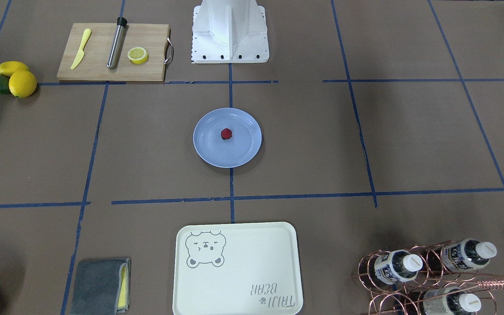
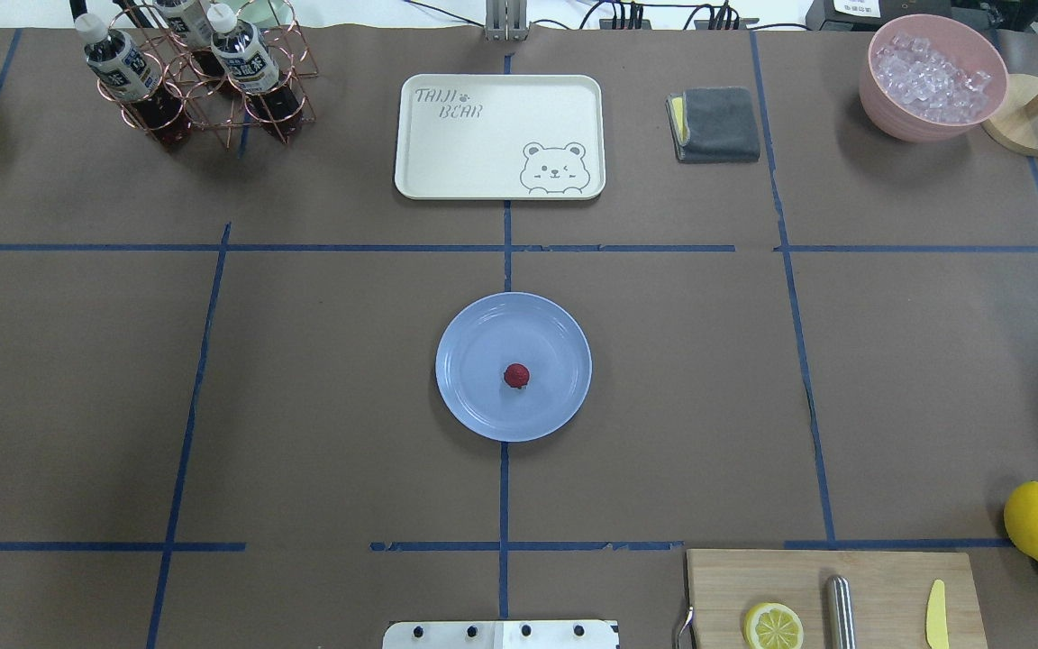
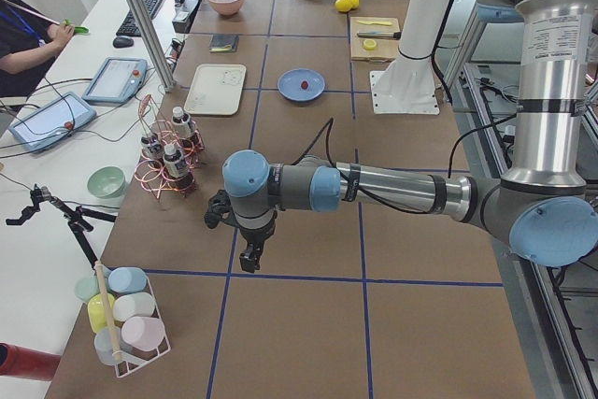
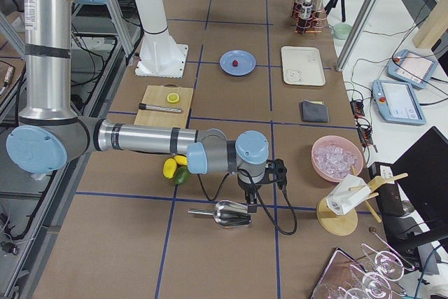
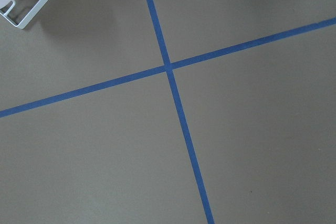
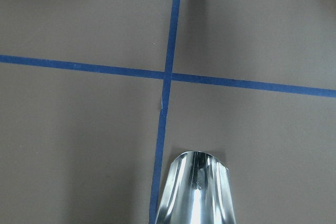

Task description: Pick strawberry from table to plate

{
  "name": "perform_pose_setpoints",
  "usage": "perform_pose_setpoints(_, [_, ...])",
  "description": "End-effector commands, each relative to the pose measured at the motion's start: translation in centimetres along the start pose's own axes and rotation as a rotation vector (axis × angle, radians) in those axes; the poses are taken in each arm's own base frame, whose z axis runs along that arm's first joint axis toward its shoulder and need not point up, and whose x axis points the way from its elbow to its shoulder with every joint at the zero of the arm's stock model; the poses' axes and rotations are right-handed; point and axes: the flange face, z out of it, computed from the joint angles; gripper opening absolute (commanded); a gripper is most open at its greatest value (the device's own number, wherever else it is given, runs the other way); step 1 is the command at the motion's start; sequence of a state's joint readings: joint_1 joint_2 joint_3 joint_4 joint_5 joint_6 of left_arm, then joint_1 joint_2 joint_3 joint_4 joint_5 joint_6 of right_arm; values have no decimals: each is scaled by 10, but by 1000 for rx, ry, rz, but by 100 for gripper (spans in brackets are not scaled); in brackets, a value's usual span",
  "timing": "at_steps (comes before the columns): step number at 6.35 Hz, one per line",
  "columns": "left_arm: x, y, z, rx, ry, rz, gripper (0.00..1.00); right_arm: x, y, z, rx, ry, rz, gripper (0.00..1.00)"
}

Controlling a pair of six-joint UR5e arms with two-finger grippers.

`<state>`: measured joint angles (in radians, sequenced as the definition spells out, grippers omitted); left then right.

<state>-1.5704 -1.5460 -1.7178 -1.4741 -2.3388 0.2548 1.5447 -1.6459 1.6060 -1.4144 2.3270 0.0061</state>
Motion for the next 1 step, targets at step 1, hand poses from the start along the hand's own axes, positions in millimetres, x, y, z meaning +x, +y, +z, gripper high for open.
perform_pose_setpoints(1, [2,-1,-1,3,-2,4,100,0,0,0,1,0,-1,100])
